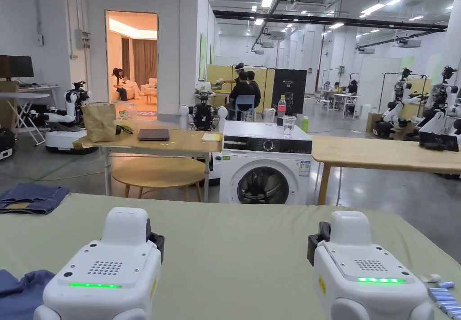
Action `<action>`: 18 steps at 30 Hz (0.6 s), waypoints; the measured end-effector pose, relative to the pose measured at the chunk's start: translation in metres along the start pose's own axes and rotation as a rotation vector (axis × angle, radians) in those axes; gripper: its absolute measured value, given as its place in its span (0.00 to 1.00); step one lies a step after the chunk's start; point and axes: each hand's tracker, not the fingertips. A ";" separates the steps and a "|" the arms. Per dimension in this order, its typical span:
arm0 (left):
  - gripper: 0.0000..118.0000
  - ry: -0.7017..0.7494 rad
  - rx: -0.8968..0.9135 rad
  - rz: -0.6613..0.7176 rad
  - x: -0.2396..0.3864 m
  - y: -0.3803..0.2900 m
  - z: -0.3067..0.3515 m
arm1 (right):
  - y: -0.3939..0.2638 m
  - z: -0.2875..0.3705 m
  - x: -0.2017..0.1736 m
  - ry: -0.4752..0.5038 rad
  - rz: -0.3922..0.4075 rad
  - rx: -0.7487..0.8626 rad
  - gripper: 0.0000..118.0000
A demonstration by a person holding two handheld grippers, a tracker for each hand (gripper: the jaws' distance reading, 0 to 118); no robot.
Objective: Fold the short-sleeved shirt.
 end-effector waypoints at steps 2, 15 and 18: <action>0.00 0.051 0.004 0.000 -0.016 0.001 0.009 | -0.002 -0.003 -0.021 0.057 0.013 -0.001 0.00; 0.00 0.579 -0.142 0.048 -0.204 -0.058 0.147 | -0.045 0.015 -0.254 0.629 0.085 -0.071 0.00; 0.00 0.553 -0.233 0.028 -0.206 -0.078 0.135 | -0.057 0.004 -0.257 0.664 0.070 -0.110 0.00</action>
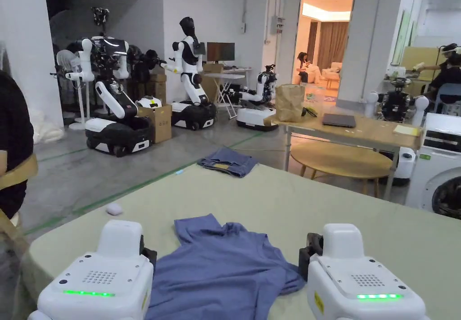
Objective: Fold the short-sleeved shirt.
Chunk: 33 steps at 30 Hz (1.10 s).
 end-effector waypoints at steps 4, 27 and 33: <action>0.00 -0.107 -0.133 0.029 0.025 -0.009 -0.045 | -0.016 -0.019 0.020 0.029 -0.083 -0.048 0.00; 0.00 -0.448 -0.730 -0.202 0.178 -0.066 -0.350 | -0.086 -0.098 0.104 -0.134 -0.097 -0.245 0.00; 0.00 -0.470 -0.620 -0.199 0.196 -0.048 -0.321 | -0.072 -0.071 0.133 -0.185 -0.125 -0.207 0.00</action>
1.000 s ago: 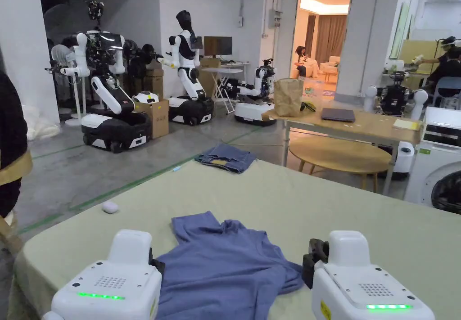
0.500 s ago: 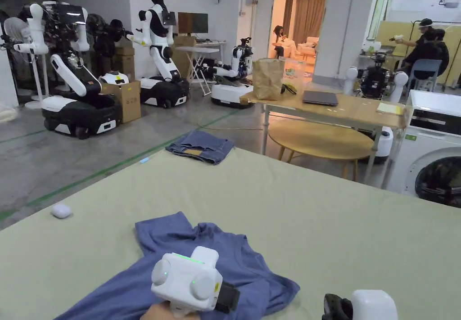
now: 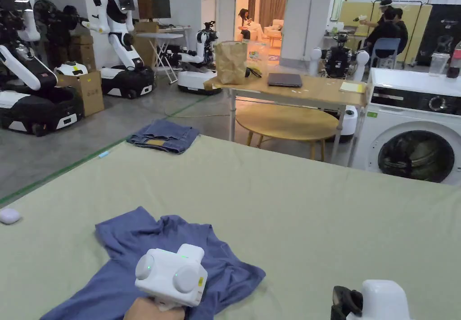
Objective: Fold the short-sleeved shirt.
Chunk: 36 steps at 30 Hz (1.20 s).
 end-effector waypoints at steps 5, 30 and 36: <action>0.00 -0.136 0.115 -0.113 0.083 0.049 0.037 | 0.012 0.047 0.045 -0.091 -0.033 0.058 0.00; 0.11 -0.396 0.058 -0.507 0.477 0.012 0.026 | -0.028 0.242 0.244 -0.551 -0.153 0.074 0.00; 0.92 -0.410 0.348 -0.349 0.374 0.010 0.108 | -0.025 0.225 0.214 -0.480 -0.104 0.075 0.00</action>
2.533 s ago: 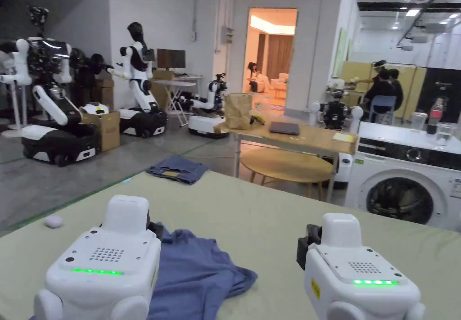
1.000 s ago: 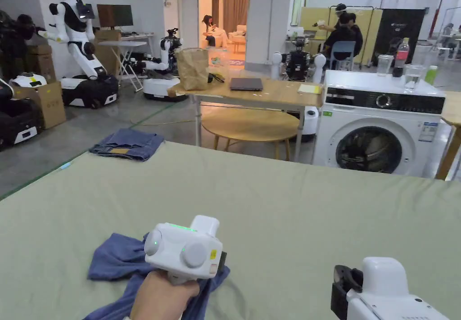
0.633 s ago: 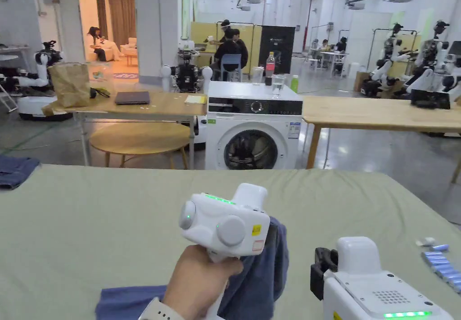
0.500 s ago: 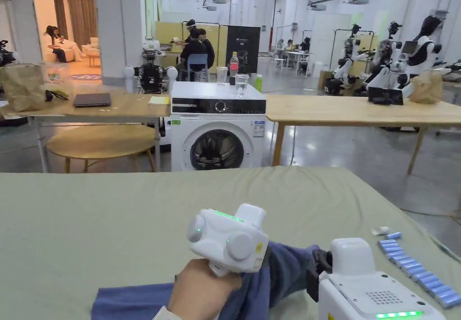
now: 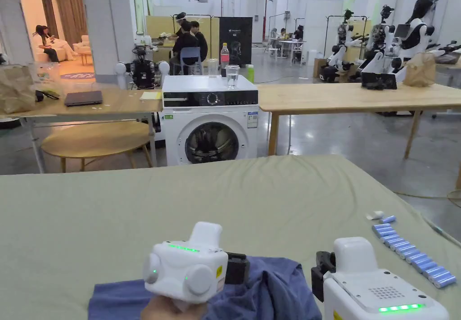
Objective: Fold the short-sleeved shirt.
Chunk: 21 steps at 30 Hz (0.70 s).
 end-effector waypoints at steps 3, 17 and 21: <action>0.92 0.129 0.172 -0.003 -0.040 -0.018 0.100 | 0.002 0.000 -0.020 0.060 -0.028 0.025 0.00; 0.00 0.370 0.078 0.111 -0.125 -0.103 0.200 | 0.004 0.009 -0.066 0.126 -0.003 0.083 0.00; 0.00 0.351 0.017 0.114 -0.139 -0.094 0.158 | 0.004 0.003 -0.062 0.114 0.023 0.066 0.00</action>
